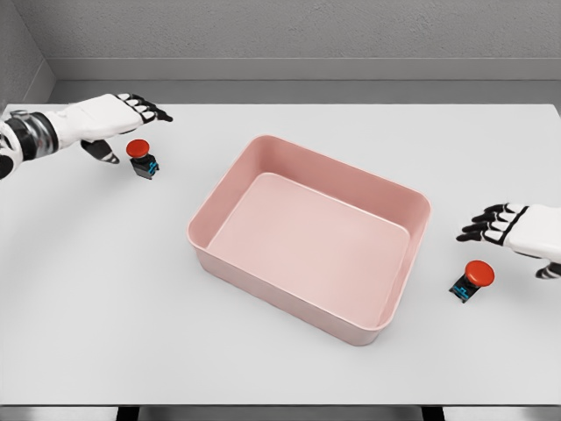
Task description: Put the industrial switch in the basket with both arms
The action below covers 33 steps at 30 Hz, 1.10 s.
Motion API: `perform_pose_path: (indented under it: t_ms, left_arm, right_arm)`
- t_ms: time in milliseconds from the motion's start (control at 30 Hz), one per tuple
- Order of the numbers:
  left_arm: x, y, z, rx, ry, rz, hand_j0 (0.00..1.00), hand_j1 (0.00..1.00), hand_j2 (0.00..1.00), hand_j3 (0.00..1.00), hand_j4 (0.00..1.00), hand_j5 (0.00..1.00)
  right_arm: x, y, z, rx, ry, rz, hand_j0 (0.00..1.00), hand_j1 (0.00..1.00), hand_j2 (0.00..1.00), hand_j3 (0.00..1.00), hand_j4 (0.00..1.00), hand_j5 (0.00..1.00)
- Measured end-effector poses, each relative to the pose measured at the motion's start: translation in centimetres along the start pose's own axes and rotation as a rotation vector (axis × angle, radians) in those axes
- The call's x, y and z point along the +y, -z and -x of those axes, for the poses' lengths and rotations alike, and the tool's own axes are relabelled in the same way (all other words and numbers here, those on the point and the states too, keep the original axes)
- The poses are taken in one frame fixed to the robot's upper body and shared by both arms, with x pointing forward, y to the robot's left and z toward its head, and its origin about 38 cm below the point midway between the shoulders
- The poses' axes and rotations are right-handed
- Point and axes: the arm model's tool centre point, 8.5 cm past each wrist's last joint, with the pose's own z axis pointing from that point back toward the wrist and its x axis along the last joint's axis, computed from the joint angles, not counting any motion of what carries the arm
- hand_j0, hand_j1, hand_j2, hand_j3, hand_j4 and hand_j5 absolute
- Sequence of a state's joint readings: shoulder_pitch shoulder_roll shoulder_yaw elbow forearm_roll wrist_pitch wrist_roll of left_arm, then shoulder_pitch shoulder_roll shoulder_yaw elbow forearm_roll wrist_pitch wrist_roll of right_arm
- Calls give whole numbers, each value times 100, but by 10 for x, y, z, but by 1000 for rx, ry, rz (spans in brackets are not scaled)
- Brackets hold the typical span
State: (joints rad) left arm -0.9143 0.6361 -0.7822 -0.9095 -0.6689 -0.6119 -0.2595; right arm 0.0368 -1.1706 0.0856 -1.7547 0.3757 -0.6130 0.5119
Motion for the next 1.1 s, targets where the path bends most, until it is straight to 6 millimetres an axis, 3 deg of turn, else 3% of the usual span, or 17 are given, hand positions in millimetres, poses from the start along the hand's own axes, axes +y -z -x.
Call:
perform_pose_path:
  t_ms: [200,467,667,1100]
  left_arm:
    - [-13,15,-10,-22,-16,44,100,100,100,100,100,100]
    - [-17,20,-15,-34,-18,55,99,99,99,99,99,99]
    - [-18,19,-14,-32,-20,66,83,83,83,83,83,83]
    - [-20,16,-12,-26,-16,86,57,57,57,57,57,57]
  right_arm:
    - [3,3,-2,-6,3,-13,100,100,100,100,100,100]
    - [11,17,-11,-37,37,16,100,100,100,100,100,100]
    - [20,24,-17,-60,54,-1,100,100,100,100,100,100]
    - [27,31,-23,-85,68,-16,100,100,100,100,100,100]
